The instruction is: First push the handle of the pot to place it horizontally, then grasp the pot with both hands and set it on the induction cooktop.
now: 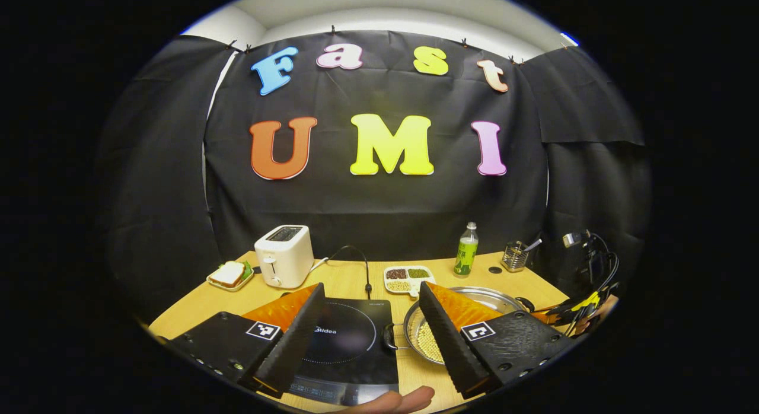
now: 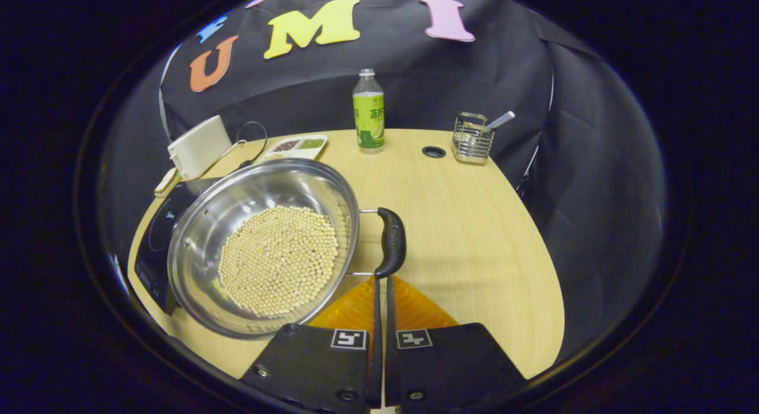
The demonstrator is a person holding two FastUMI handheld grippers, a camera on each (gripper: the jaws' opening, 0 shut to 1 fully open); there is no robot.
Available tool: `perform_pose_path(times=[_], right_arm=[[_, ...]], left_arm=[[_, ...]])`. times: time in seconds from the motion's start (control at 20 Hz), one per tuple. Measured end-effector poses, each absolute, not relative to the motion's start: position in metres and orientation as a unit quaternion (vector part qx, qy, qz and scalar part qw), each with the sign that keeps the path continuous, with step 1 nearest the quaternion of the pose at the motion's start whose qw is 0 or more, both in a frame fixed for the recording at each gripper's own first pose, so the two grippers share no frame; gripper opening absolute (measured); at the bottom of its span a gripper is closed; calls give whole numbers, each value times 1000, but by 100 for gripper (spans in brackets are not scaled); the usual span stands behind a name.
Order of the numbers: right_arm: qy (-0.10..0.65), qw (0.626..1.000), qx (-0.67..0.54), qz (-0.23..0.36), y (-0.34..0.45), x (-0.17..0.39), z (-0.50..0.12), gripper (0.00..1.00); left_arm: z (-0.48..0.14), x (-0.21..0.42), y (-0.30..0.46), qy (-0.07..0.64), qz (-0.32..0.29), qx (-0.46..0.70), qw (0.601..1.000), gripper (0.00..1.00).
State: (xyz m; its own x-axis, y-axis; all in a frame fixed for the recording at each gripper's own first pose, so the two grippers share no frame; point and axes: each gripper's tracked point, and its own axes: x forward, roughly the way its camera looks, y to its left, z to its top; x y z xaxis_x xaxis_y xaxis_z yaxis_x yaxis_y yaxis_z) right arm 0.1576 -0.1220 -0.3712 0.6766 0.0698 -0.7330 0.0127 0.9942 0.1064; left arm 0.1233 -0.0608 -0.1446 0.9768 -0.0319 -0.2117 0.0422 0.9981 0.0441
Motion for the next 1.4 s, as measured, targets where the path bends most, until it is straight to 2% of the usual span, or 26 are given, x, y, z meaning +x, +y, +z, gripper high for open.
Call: perform_pose_path(times=[0.1,0.2,0.25,0.3,0.35,0.4,0.6,0.7,0.75,1.2,1.4], right_arm=[[382,923,43,9,-127,157,-360,8],[362,931,34,9,-131,154,-345,23],[354,935,32,9,-133,152,-338,42],[349,937,32,9,-134,151,-333,55],[342,939,38,4,-136,151,-327,76],[336,941,44,2,-137,151,-320,80],[327,942,73,11,-135,157,-308,82],[330,940,82,12,-135,166,-310,95],[334,939,83,15,-133,169,-313,96],[371,924,85,35,-116,206,-351,95],[374,922,96,29,-115,218,-368,94]], left_arm=[[-156,127,-66,122,-22,24,992,95],[-170,131,-69,140,-24,28,989,95],[-177,133,-70,149,-23,29,988,95],[-183,135,-73,159,-24,27,987,95],[-190,137,-77,170,-28,22,985,95],[-194,138,-81,174,-35,20,984,95],[-225,145,-94,219,-47,8,975,95],[-238,152,-94,241,-43,6,969,95],[-244,154,-94,250,-42,7,967,95],[-302,176,-97,334,-35,7,942,96],[-314,183,-93,348,-27,11,937,96]])
